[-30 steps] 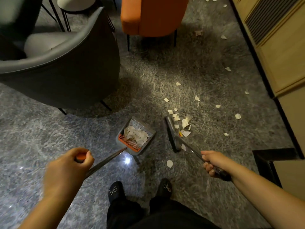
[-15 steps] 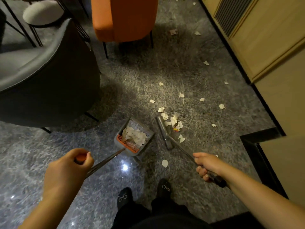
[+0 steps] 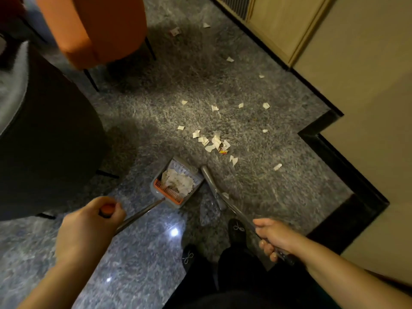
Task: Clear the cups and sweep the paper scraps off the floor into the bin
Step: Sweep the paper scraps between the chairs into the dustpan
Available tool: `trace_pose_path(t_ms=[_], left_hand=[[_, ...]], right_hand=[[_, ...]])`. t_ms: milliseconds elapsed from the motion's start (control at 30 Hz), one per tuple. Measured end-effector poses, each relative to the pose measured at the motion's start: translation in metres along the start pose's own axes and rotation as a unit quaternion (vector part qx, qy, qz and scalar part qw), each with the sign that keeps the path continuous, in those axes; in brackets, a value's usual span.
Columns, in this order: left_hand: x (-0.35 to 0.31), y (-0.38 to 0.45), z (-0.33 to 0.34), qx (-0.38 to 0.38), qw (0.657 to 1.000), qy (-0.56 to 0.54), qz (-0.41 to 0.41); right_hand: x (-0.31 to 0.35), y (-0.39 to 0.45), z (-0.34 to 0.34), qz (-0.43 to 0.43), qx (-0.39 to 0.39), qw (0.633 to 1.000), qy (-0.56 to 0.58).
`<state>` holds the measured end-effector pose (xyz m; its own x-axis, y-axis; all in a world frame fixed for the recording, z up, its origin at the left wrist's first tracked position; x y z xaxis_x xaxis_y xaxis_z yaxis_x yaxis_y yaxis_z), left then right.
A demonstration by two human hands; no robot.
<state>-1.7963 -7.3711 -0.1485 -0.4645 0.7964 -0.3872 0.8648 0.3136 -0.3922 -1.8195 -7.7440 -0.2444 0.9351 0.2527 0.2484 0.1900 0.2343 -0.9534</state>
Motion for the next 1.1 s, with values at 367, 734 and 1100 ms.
trace_pose_path(t_ms=[367, 734, 1100], left_hand=[[-0.006, -0.006, 0.004, 0.027, 0.999, 0.013, 0.023], [-0.072, 0.018, 0.017, 0.005, 1.0, -0.006, -0.015], [-0.15, 0.06, 0.027, -0.023, 0.998, -0.026, -0.056]], right_hand=[[-0.024, 0.015, -0.02, -0.011, -0.045, 0.999, -0.013], [0.091, 0.053, -0.096, -0.015, -0.027, 0.999, -0.039], [0.214, 0.05, -0.164, -0.025, 0.009, 0.996, -0.084]])
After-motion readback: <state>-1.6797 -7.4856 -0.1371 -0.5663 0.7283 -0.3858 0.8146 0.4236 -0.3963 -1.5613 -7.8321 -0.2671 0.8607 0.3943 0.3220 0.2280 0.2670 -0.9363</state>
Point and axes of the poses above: each hand's wrist, its own y-axis towards the middle knuckle, its own z-axis out of the palm, x = y × z, the point moved 3 cm from there along y, towards the middle knuckle, and after that the axes turned 15 degrees about x, right-handed, at the moved point
